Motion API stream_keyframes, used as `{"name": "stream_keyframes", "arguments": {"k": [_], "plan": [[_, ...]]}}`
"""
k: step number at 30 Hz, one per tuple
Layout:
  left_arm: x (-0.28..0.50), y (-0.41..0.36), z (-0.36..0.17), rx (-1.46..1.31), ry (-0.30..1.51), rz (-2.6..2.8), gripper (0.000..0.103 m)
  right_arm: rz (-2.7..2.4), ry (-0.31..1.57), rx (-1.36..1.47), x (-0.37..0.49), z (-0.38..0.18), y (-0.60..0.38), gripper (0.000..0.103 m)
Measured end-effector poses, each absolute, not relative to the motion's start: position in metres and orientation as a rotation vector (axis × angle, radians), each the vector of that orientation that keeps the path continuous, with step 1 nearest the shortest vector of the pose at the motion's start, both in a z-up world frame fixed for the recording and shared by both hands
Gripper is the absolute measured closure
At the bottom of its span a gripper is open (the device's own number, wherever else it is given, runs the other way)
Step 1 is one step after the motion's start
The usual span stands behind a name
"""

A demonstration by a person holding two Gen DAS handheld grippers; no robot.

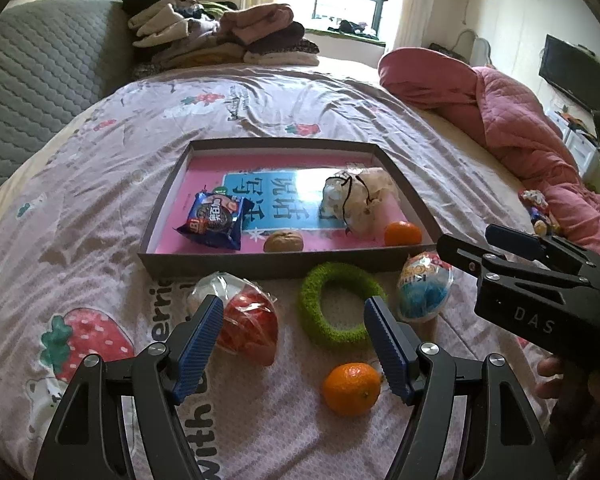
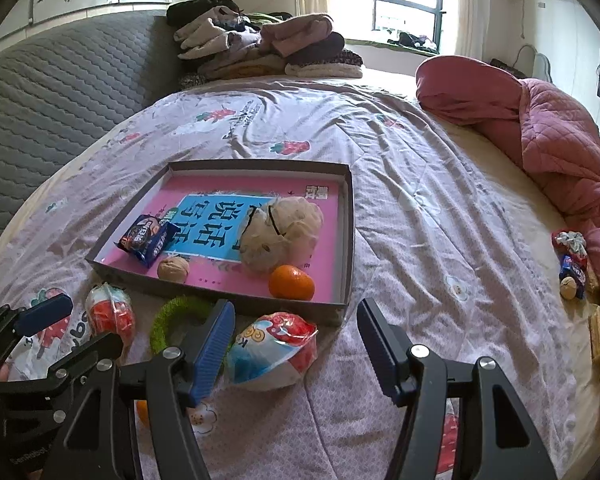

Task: Organize objects
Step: 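Withdraw both tools from the tray toward the loose orange and plastic egg toy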

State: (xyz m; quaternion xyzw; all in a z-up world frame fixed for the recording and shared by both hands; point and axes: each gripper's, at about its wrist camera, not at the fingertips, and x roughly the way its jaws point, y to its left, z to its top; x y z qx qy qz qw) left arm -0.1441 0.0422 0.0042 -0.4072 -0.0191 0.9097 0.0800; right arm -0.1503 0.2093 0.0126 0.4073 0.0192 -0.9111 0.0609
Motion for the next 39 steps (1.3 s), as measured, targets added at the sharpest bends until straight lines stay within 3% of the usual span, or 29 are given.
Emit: {"name": "stream_keyframes", "arguments": {"k": [39], "plan": [[-0.107, 0.063, -0.025, -1.283, 0.039, 2.643, 0.029, -2.721, 0.085, 1.258, -0.126, -0.004, 0.199, 0.040]]}}
